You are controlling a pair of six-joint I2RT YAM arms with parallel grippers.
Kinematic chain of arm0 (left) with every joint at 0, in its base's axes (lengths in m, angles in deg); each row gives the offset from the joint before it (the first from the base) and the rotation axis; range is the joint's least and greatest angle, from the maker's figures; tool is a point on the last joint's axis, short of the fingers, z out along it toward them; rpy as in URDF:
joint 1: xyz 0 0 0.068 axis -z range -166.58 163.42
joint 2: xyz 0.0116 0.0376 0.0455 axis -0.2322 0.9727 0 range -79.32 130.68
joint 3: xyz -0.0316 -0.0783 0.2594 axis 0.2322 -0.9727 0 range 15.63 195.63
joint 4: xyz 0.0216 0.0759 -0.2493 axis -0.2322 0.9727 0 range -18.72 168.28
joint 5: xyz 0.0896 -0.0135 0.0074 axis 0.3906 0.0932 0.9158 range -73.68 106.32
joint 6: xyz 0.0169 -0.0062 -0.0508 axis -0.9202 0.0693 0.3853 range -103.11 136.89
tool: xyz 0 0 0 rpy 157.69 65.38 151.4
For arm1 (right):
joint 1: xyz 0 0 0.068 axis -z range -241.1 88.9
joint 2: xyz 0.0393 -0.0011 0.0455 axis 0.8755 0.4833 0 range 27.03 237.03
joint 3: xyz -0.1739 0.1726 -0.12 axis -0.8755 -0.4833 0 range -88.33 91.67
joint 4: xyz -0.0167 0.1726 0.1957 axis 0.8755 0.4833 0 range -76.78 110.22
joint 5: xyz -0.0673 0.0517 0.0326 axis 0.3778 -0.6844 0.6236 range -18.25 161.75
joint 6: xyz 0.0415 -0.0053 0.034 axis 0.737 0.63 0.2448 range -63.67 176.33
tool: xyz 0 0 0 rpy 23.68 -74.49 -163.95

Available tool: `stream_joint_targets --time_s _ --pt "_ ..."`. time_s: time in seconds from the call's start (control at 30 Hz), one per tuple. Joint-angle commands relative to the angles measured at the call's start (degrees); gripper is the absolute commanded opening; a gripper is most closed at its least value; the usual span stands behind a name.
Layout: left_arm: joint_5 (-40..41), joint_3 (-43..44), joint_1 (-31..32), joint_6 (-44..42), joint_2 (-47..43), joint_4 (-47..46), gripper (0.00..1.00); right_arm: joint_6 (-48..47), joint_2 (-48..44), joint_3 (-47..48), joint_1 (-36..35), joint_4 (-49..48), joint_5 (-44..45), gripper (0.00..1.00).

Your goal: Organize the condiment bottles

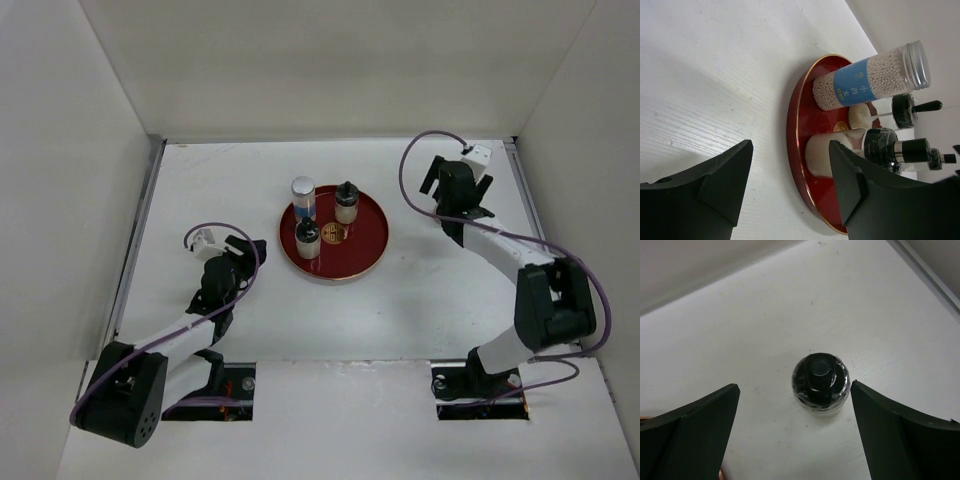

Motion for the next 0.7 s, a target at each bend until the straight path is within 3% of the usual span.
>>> stream_joint_targets --time_s 0.0,0.2,0.37,0.43,0.67 --pt "-0.2 0.5 -0.3 -0.3 0.8 -3.4 0.61 0.6 5.2 3.1 2.4 1.0 -2.3 1.00" --pt "-0.3 0.5 -0.6 -0.7 0.8 -3.5 0.61 0.7 12.5 8.0 5.3 -0.9 -5.8 1.00" --pt "-0.2 0.5 -0.9 -0.7 0.8 -3.5 0.63 2.2 11.4 6.1 5.7 -2.7 -6.3 0.70" --pt "-0.5 0.4 -1.0 -0.4 0.5 -3.5 0.64 1.6 7.7 3.0 5.2 -5.8 -5.3 0.65" --pt "-1.7 0.7 -1.2 0.0 1.0 -3.3 0.68 0.9 -5.7 -4.0 -9.4 -6.4 -4.8 0.63"
